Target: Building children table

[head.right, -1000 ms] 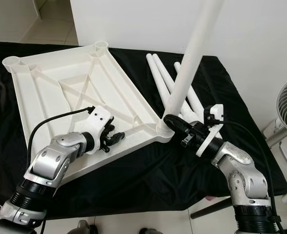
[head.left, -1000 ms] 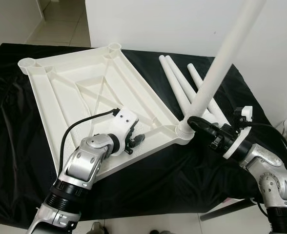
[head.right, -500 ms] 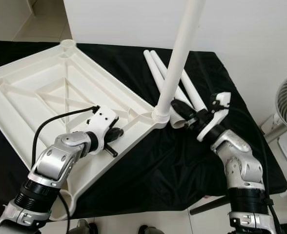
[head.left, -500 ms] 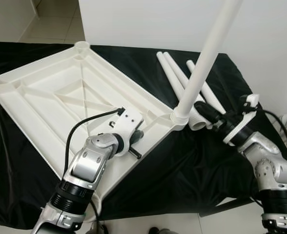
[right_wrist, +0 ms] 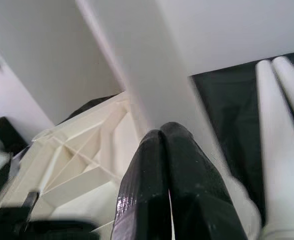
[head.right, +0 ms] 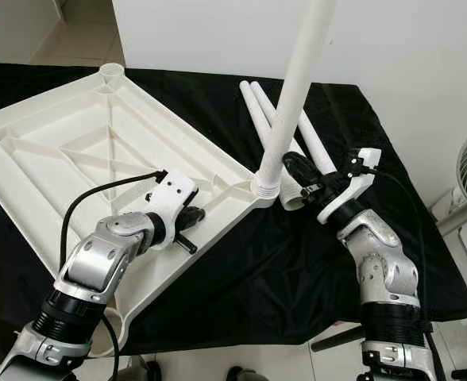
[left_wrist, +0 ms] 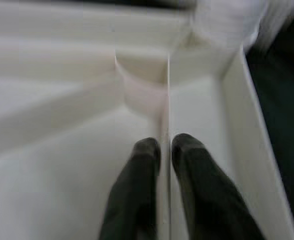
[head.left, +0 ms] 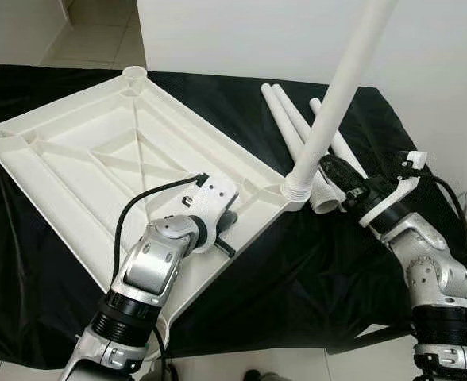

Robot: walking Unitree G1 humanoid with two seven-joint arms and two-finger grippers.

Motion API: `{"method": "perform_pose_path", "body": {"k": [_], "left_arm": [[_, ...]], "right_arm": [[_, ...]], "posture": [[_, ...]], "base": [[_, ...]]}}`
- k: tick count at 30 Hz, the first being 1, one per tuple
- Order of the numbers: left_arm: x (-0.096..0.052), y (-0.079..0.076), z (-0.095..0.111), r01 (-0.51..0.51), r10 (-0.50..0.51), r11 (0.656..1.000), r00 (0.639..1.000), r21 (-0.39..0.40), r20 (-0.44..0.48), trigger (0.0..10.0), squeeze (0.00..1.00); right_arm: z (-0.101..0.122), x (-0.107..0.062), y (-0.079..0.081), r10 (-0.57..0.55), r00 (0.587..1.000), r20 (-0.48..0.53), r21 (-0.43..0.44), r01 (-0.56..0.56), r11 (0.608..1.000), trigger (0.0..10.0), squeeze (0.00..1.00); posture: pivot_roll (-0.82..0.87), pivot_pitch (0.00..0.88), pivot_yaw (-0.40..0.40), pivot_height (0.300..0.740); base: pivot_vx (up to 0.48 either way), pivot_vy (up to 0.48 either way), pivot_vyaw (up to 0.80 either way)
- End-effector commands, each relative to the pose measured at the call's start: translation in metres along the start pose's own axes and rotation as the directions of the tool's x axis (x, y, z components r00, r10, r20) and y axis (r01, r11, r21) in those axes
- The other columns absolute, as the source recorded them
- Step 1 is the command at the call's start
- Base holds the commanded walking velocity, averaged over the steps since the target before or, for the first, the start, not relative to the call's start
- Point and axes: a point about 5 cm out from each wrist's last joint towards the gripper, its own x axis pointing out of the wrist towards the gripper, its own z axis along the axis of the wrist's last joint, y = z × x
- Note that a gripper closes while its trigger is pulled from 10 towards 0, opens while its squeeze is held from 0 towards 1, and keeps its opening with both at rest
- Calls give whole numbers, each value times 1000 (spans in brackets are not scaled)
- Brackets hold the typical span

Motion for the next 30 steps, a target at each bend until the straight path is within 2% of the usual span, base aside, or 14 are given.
{"method": "perform_pose_path", "body": {"k": [1,2,7,8,9,10,11,13,15,17,19,22,27,30], "left_arm": [[-4,4,17,-98,98,995,990,-10,105,10000,1000],[-5,5,21,-90,93,995,987,-31,135,10000,1000],[-7,6,30,-76,81,997,978,-32,192,10000,1000],[-9,6,39,-61,68,997,966,-36,251,10000,867],[-9,6,39,-61,68,997,966,-36,251,10000,867],[-12,7,44,-48,56,998,955,-34,290,10000,0],[-15,10,46,-54,47,998,953,16,300,10000,0],[-15,10,46,-54,47,998,953,16,300,10000,0],[-18,19,42,-96,69,991,961,93,267,10000,0],[-19,22,41,-111,78,987,964,115,255,10000,0],[-22,31,36,-169,135,972,969,161,207,10000,0],[-23,39,32,-217,189,961,968,170,163,10000,0],[-25,44,26,-238,217,947,969,216,119,10000,0],[-29,41,19,-179,167,945,984,273,65,10000,0]], "right_arm": [[-2,-3,5,7,1000,0,14,-7,1000,10000,0],[-3,-4,8,5,1000,7,19,-5,1000,10000,0],[-5,-6,14,7,1000,16,32,-7,999,10000,0],[-6,-9,17,6,1000,20,41,-7,999,10000,0],[-6,-9,17,6,1000,20,41,-7,999,10000,0],[-8,-11,21,5,1000,21,45,-6,999,10000,0],[-10,-14,26,7,1000,15,42,-8,999,10000,0],[-10,-14,26,7,1000,15,42,-8,999,10000,0],[-16,-19,34,21,1000,-9,40,-21,999,10000,0],[-17,-21,36,26,1000,-17,41,-25,999,10000,0],[-22,-25,41,39,998,-43,50,-37,998,10000,0],[-26,-27,45,53,997,-64,49,-50,998,10000,0],[-29,-27,50,70,994,-78,57,-65,996,10000,0],[-32,-26,53,83,991,-101,68,-76,995,10000,0]], "posture": [[31,146,-39,740],[31,146,-39,740],[25,143,-34,740],[25,143,-34,740],[25,143,-34,740],[20,140,-27,740],[21,137,-25,740],[21,137,-25,740],[21,135,-24,740],[21,135,-24,740],[23,132,-21,740],[24,131,-20,740],[24,130,-22,740],[26,128,-26,740]], "base": [[0,0,0],[0,0,0],[0,0,0],[0,0,0],[0,0,0],[0,0,0],[0,0,0],[0,0,0],[0,0,0],[0,0,0],[0,0,0],[0,0,0],[0,0,0],[0,0,0]]}}
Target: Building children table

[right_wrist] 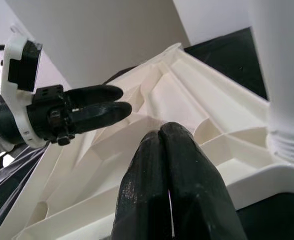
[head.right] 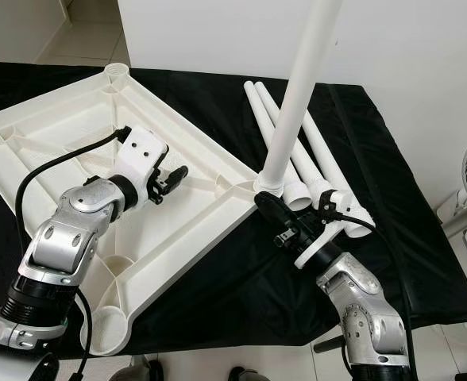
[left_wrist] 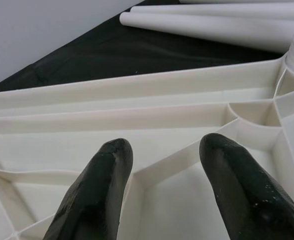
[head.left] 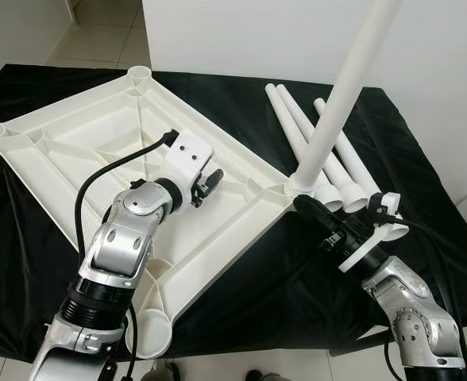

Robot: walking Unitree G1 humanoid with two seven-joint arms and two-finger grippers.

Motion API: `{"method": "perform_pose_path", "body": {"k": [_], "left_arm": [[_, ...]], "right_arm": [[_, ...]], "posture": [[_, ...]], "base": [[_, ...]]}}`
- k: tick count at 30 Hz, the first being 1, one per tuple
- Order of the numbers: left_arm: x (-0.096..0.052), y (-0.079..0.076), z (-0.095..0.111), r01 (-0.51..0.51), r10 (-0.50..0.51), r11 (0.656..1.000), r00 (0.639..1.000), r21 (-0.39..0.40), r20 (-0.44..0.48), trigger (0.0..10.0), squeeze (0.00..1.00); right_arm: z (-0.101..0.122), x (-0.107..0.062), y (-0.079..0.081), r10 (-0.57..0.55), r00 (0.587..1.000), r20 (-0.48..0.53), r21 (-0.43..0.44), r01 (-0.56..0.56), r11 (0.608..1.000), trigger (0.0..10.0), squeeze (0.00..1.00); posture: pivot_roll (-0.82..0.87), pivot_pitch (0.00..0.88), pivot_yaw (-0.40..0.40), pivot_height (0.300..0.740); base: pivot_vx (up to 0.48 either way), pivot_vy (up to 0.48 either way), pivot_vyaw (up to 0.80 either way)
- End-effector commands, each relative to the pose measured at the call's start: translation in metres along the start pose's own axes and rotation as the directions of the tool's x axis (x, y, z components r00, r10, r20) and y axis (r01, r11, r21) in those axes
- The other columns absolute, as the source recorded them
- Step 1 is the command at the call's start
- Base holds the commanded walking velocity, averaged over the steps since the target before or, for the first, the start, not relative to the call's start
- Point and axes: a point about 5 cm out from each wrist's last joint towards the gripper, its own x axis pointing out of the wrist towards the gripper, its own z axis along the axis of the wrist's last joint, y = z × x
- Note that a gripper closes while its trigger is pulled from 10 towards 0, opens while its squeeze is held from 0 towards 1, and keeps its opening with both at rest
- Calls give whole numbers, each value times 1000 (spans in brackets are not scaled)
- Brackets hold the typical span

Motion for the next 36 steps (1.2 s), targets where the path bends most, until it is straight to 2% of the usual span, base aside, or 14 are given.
{"method": "perform_pose_path", "body": {"k": [1,2,5,10,15,16,17,23,25,31,36], "left_arm": [[-3,-10,-7,85,-83,996,996,33,-44,10000,0],[-3,-10,-7,85,-83,996,996,33,-44,10000,0],[-15,-20,-13,241,-236,967,969,75,-76,10000,0],[-23,-22,-16,312,-305,947,948,79,-92,10000,0],[-45,-21,-17,451,-439,886,891,109,-115,10000,0],[-45,-21,-17,451,-439,886,891,109,-115,10000,0],[-50,-22,-18,487,-473,866,872,112,-129,10000,0],[-55,-22,-22,515,-498,851,854,106,-151,10000,0],[-60,-26,-28,555,-536,828,825,81,-181,10000,0],[-60,-27,-35,553,-529,830,820,68,-218,10000,0],[-56,-25,-47,510,-482,859,830,35,-281,10000,0]], "right_arm": [[-2,-2,1,4,1000,-31,0,-4,1000,10000,0],[-2,-2,1,4,1000,-31,0,-4,1000,10000,0],[-3,-3,0,7,999,-39,0,-7,1000,10000,0],[-1,-4,-1,8,999,-41,-3,-8,1000,10000,0],[0,-8,-3,3,999,-50,-12,-4,1000,10000,0],[0,-8,-3,3,999,-50,-12,-4,1000,10000,0],[0,-9,-3,0,999,-51,-13,-1,1000,10000,0],[0,-9,-3,-2,999,-52,-14,2,1000,10000,0],[0,-10,-3,-6,999,-54,-13,6,1000,10000,0],[0,-10,-3,-9,999,-52,-11,8,1000,10000,0],[1,-10,-3,-12,999,-49,-12,12,1000,10000,0]], "posture": [[32,126,-33,740],[32,126,-33,740],[33,124,-37,740],[33,124,-37,740],[36,122,-39,740],[36,122,-39,740],[36,124,-38,740],[36,124,-38,740],[40,137,-34,740],[40,137,-34,740],[34,144,-32,740]], "base": [[0,0,0],[0,0,0],[0,0,0],[0,0,0],[0,0,0],[0,0,0],[0,0,0],[0,0,0],[0,0,0],[0,0,0],[0,0,0]]}}
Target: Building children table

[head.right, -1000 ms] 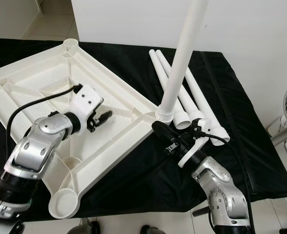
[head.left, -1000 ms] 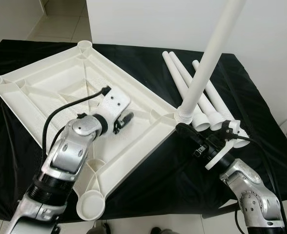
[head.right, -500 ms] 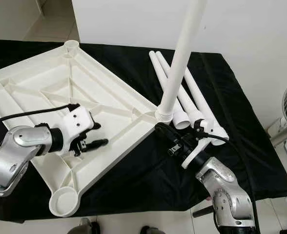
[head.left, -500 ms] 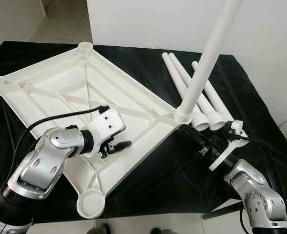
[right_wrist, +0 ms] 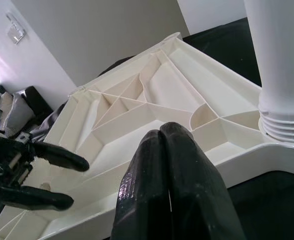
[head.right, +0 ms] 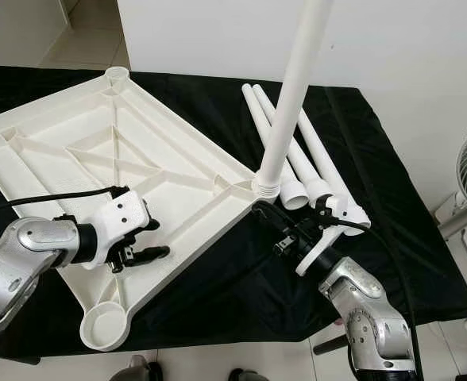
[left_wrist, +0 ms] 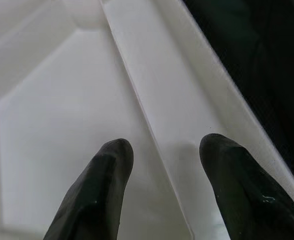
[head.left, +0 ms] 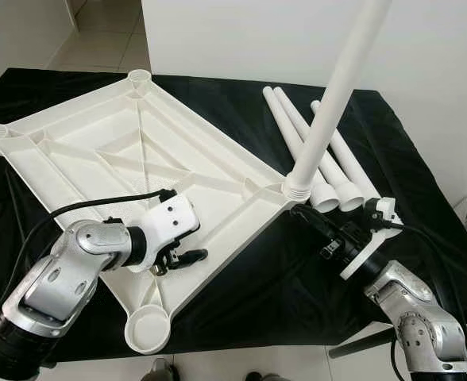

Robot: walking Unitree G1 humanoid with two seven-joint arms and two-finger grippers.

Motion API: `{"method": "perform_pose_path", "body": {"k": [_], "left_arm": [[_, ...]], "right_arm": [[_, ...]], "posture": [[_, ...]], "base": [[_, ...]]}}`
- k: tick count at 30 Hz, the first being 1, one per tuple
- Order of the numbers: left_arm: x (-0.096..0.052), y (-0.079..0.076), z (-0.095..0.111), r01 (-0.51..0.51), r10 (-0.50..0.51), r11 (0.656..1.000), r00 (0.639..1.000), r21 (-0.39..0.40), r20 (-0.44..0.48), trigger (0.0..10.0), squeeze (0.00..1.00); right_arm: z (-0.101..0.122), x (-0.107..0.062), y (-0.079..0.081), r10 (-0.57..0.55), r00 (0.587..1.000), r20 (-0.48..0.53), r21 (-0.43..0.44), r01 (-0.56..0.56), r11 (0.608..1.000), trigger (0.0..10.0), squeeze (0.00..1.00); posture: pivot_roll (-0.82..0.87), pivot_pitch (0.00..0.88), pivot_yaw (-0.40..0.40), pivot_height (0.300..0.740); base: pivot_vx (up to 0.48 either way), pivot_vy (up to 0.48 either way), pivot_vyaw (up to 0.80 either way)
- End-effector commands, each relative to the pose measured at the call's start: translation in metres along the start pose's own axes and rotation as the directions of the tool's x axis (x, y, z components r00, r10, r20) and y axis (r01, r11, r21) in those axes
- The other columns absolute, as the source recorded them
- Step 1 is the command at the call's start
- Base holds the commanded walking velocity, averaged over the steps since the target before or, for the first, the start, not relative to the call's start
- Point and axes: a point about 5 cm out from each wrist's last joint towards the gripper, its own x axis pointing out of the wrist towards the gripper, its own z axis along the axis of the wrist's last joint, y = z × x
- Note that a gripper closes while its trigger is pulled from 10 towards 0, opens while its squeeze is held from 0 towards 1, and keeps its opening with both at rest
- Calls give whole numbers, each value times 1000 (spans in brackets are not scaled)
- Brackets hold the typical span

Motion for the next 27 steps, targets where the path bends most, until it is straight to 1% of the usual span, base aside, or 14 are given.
{"method": "perform_pose_path", "body": {"k": [1,3,4,10,11,12,13,15,19,22,23,24,25,27], "left_arm": [[3,-1,-8,-4,4,1000,999,-19,-48,10000,0],[5,-1,-10,-11,9,1000,998,-26,-63,10000,0],[8,-1,-15,-20,16,999,995,-46,-97,10000,0],[12,-1,-20,-36,27,997,992,-71,-122,10000,0],[13,-1,-20,-44,33,995,992,-90,-122,3137,0],[13,-1,-20,-44,33,995,992,-90,-122,3137,0],[15,0,-19,-58,45,992,992,-109,-120,0,0],[15,0,-19,-58,45,992,992,-109,-120,0,0],[22,1,-12,-99,84,981,992,-169,-97,0,0],[28,1,-8,-119,103,975,990,-187,-92,0,0],[30,2,-6,-135,120,969,989,-205,-85,0,0],[30,2,-6,-135,120,969,989,-205,-85,0,0],[32,3,-4,-145,130,965,988,-217,-81,0,0],[40,8,3,-202,191,943,979,-266,-66,0,0]], "right_arm": [[2,-3,0,-7,1000,-1,-4,7,1000,10000,0],[3,-3,0,-8,1000,0,-5,8,1000,10000,0],[3,-3,-1,-9,1000,1,-8,9,1000,10000,0],[4,-3,-1,-12,1000,4,-9,12,1000,10000,0],[4,-3,-1,-13,1000,5,-9,13,1000,10000,0],[4,-3,-1,-13,1000,5,-9,13,1000,10000,0],[4,-3,-1,-16,1000,8,-9,16,1000,10000,0],[4,-3,-1,-16,1000,8,-9,16,1000,10000,0],[5,-3,-1,-27,1000,15,-11,27,1000,10000,0],[6,-3,-1,-30,999,18,-10,30,999,10000,0],[6,-3,-1,-32,999,20,-11,32,999,10000,0],[6,-3,-1,-32,999,20,-11,32,999,10000,0],[6,-4,0,-32,999,20,-11,32,999,10000,0],[6,-4,0,-38,999,22,-11,39,999,10000,0]], "posture": [[34,144,-32,740],[34,144,-32,740],[32,144,-30,740],[31,143,-28,740],[31,143,-28,740],[31,143,-28,740],[29,142,-23,740],[29,142,-23,740],[26,141,-20,740],[24,142,-17,740],[21,143,-15,740],[21,143,-15,740],[21,143,-15,740],[17,143,-14,740]], "base": [[0,0,0],[0,0,0],[0,0,0],[0,0,0],[0,0,0],[0,0,0],[0,0,0],[0,0,0],[0,0,0],[0,0,0],[0,0,0],[0,0,0],[0,0,0],[0,0,0]]}}
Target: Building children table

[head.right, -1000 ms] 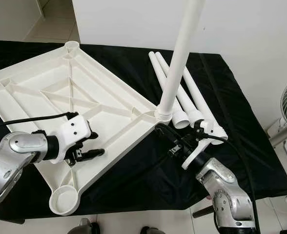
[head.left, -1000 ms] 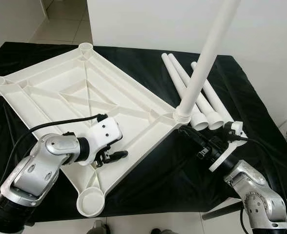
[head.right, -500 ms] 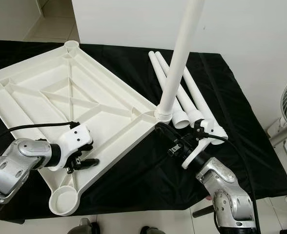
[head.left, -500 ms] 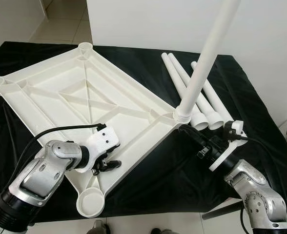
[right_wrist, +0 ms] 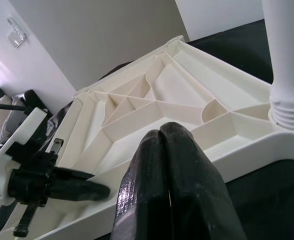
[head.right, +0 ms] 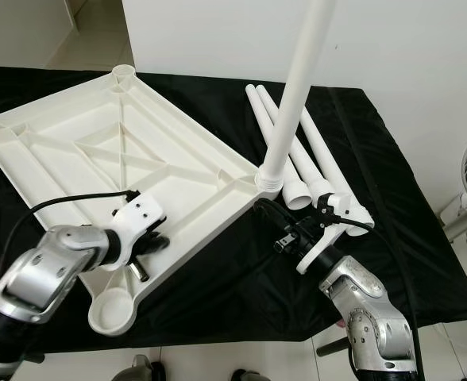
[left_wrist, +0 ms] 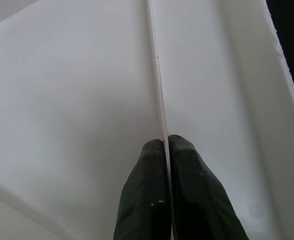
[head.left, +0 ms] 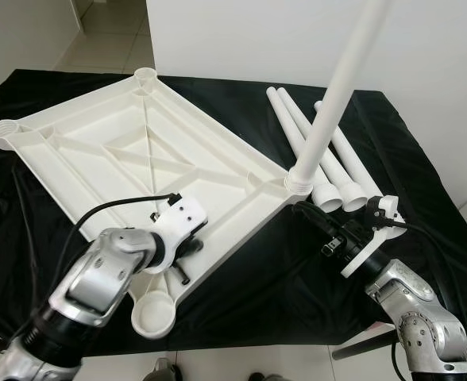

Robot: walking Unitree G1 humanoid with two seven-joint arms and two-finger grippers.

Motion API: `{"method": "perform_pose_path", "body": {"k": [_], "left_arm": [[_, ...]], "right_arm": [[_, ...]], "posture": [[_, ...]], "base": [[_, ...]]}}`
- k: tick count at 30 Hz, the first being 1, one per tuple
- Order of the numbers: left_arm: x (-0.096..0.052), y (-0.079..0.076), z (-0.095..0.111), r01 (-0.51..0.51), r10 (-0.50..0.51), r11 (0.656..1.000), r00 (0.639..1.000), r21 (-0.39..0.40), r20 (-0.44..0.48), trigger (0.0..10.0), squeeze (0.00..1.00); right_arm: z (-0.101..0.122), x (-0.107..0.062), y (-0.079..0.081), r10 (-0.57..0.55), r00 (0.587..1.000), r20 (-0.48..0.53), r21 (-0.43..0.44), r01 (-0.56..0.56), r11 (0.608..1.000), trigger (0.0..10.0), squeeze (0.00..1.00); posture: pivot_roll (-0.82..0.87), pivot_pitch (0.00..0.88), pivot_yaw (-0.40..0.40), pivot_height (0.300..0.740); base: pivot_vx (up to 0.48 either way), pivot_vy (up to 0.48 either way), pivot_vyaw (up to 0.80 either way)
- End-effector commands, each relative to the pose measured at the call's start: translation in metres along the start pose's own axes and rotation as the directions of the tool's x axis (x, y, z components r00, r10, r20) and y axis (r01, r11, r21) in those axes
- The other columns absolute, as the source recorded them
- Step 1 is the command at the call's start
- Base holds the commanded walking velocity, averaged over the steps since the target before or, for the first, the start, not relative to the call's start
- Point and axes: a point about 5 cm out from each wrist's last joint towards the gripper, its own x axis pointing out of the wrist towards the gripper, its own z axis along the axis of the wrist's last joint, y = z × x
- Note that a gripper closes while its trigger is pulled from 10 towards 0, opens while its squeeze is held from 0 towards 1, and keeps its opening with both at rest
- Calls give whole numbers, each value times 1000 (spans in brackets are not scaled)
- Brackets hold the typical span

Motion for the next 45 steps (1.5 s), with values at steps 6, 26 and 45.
{"method": "perform_pose_path", "body": {"k": [6,26,45], "left_arm": [[13,4,15,-120,125,988,991,-97,46,0,0],[25,-10,78,-105,148,985,928,-139,342,10000,1000],[3,25,63,-319,293,947,912,45,287,10000,0]], "right_arm": [[2,-3,-1,-21,1000,7,3,21,1000,10000,0],[3,-1,2,-21,999,27,0,21,1000,10000,0],[6,0,3,-21,999,44,-19,22,1000,10000,0]], "posture": [[17,144,-13,740],[15,146,-11,740],[13,128,-19,740]], "base": [[0,0,0],[0,0,0],[0,0,0]]}}
